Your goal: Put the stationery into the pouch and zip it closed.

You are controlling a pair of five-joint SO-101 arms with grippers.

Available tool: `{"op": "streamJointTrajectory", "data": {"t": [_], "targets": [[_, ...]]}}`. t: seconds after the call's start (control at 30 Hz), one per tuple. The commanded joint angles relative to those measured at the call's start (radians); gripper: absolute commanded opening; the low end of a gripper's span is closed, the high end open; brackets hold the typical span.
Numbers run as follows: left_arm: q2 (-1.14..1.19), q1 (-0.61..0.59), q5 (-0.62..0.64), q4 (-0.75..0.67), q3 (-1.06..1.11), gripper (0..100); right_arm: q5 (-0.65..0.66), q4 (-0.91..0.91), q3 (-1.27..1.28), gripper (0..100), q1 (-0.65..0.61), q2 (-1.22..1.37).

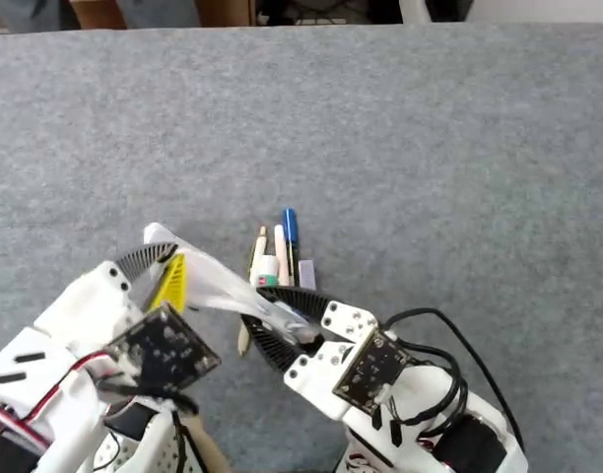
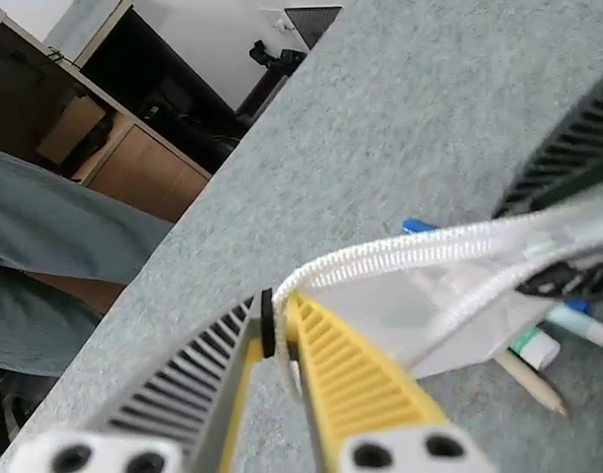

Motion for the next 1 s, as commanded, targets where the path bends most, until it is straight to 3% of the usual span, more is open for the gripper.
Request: {"op": "streamJointTrajectory", "data": {"t": [0.0, 0.33, 0.63, 0.97], "targets": [[0.012, -0.015, -0.095, 0.149, 0.033, 5, 0.009, 0.005, -0.058, 1.2, 0.000, -0.053], [0.021, -0.015, -0.126, 0.184, 0.053, 5, 0.112, 0.006, -0.061, 1.2, 0.000, -0.054], [0.012, -0.065, -0.269, 0.184, 0.188, 5, 0.137, 0.006, -0.061, 1.2, 0.000, -0.054], [0.012, -0.059, -0.269, 0.183, 0.237, 3, 0.135, 0.006, -0.061, 1.2, 0.000, -0.054]]}}
